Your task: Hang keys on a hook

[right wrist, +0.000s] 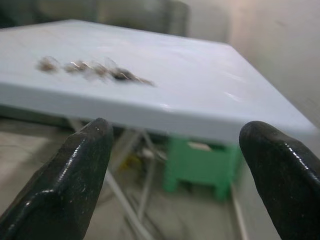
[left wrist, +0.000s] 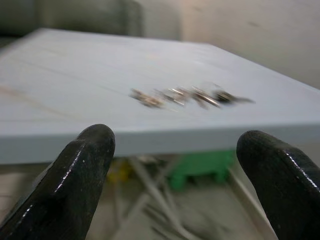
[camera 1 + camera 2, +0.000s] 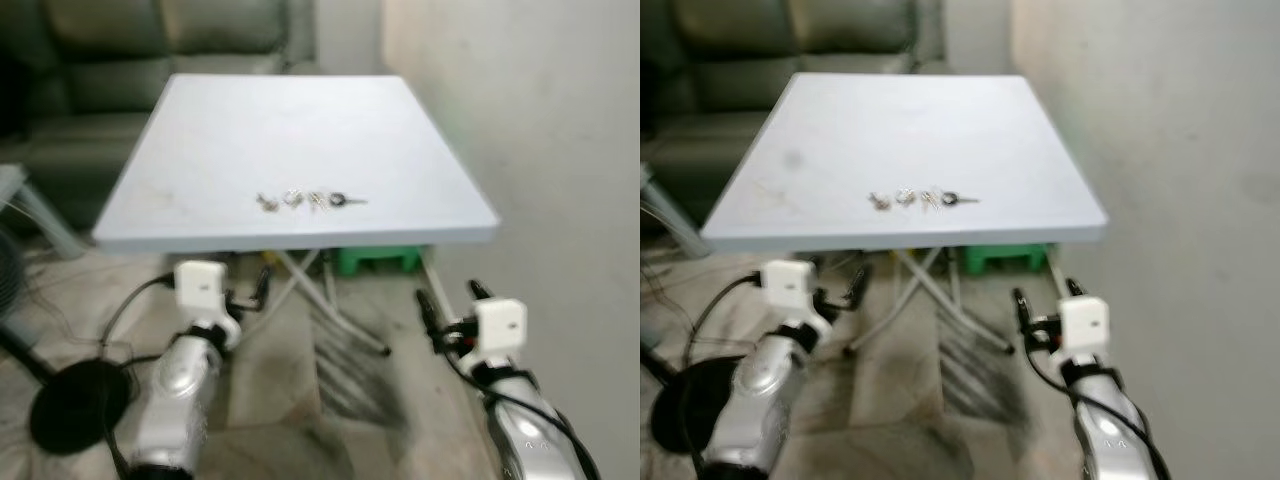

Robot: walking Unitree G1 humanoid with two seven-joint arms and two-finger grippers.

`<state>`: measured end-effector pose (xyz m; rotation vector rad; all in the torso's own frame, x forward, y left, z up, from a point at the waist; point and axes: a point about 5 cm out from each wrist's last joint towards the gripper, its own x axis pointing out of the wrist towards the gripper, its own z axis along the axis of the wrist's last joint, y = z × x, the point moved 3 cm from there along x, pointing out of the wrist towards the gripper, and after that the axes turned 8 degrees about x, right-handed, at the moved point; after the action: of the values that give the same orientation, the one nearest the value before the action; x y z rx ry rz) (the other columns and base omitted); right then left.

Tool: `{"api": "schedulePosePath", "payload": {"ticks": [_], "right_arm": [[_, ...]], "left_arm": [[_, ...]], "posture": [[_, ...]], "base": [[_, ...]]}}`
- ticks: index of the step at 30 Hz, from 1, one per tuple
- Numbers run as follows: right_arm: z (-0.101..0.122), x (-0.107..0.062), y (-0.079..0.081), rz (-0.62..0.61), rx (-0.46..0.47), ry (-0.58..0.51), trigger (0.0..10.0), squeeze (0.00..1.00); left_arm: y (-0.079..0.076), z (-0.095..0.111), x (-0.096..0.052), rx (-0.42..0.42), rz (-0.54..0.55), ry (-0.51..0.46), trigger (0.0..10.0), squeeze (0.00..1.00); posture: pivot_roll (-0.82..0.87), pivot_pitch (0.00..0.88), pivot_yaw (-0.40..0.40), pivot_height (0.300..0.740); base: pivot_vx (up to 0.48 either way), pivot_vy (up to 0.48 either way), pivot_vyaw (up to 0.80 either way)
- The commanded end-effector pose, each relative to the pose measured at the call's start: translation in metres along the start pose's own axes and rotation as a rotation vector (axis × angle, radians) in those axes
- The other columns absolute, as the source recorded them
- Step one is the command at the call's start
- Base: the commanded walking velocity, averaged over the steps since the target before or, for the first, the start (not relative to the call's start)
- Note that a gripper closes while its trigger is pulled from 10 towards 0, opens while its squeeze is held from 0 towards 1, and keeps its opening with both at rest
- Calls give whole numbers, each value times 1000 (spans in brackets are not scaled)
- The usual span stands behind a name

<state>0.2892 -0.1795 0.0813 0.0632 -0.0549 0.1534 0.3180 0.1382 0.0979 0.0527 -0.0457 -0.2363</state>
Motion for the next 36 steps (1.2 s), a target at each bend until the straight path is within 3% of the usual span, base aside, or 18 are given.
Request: {"api": "schedulePosePath", "payload": {"ticks": [1, 12, 15, 24, 26, 36], "right_arm": [[3, 5, 12, 33, 28, -17, 10000, 0], [3, 4, 11, 34, 62, -13, 10000, 0], [3, 4, 13, 53, 32, -6, 10000, 0], [4, 5, 16, 70, 5, -8, 10000, 0], [4, 5, 16, 67, 44, -8, 10000, 0], [6, 9, 13, 58, 65, -16, 10000, 0]], "left_arm": [[15, -1, -5, 18, 42, 10, 10000, 0], [15, -2, -7, 17, 49, 18, 10000, 0], [15, -2, -8, 17, 50, 19, 10000, 0], [15, -3, -8, 13, 55, 23, 10000, 0], [15, -3, -9, 14, 57, 25, 10000, 0], [15, -3, -7, 11, 63, 26, 10000, 0]], "posture": [[-68, 0, -7, 740], [-64, 0, -9, 740], [-60, 0, -11, 740], [-55, 0, -16, 740], [-54, 0, -18, 740], [-55, 0, -21, 740]], "base": [[319, 0, 400], [318, 0, 0], [319, 0, 0], [313, 0, 767], [307, 0, 794], [309, 0, 0]]}}
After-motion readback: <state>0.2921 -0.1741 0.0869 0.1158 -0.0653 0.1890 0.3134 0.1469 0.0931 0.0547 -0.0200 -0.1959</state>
